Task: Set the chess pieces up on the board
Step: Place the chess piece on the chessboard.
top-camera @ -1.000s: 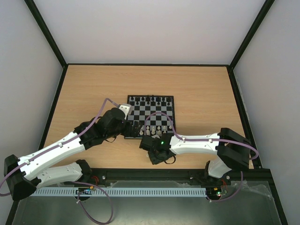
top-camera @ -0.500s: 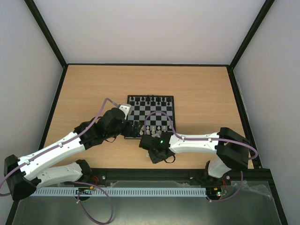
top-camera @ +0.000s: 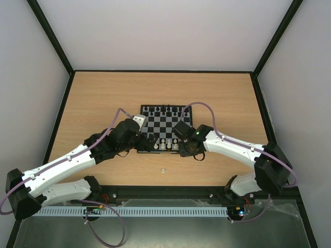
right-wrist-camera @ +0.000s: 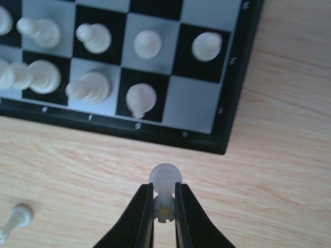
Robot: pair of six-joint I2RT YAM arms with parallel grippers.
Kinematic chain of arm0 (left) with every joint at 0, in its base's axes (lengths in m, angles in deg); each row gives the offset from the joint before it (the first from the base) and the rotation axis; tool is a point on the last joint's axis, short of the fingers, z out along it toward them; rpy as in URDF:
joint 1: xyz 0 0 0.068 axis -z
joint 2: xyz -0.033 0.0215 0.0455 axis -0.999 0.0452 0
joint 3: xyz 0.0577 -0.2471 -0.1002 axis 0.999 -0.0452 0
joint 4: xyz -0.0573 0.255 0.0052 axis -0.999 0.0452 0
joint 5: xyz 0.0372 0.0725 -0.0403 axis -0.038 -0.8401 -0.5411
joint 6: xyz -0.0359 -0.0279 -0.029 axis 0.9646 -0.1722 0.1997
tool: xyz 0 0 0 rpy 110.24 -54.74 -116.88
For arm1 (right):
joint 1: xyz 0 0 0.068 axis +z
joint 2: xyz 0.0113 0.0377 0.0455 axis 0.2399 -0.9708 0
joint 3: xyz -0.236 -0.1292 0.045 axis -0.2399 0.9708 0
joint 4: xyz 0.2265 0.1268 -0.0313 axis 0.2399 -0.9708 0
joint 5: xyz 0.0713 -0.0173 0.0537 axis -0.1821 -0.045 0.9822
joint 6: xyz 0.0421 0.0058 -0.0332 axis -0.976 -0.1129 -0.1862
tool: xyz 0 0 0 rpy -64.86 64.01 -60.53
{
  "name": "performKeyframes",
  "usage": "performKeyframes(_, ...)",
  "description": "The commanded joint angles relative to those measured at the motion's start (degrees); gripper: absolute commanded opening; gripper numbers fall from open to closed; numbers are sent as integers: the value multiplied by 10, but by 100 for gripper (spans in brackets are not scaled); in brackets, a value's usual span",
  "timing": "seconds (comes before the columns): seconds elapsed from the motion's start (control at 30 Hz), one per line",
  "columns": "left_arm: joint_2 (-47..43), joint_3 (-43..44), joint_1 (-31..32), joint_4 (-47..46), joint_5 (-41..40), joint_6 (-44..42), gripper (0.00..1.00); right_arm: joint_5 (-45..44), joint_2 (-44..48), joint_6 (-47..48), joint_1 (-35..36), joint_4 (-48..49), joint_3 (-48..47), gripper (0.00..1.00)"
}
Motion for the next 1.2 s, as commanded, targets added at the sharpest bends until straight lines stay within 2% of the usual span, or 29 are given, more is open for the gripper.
performKeyframes(0.0, 6, 15, -7, 8, 1, -7, 99, 0, -7, 55, -39, -37, -22, 5)
performKeyframes(0.53, 22, 21, -17, 8, 1, -6, 99, 26, -85, 128, -107, -7, -55, 6)
performKeyframes(1.17, 30, 19, -24, 5, 2, -6, 99, 41, -119, 148, -110, 3, -66, 7)
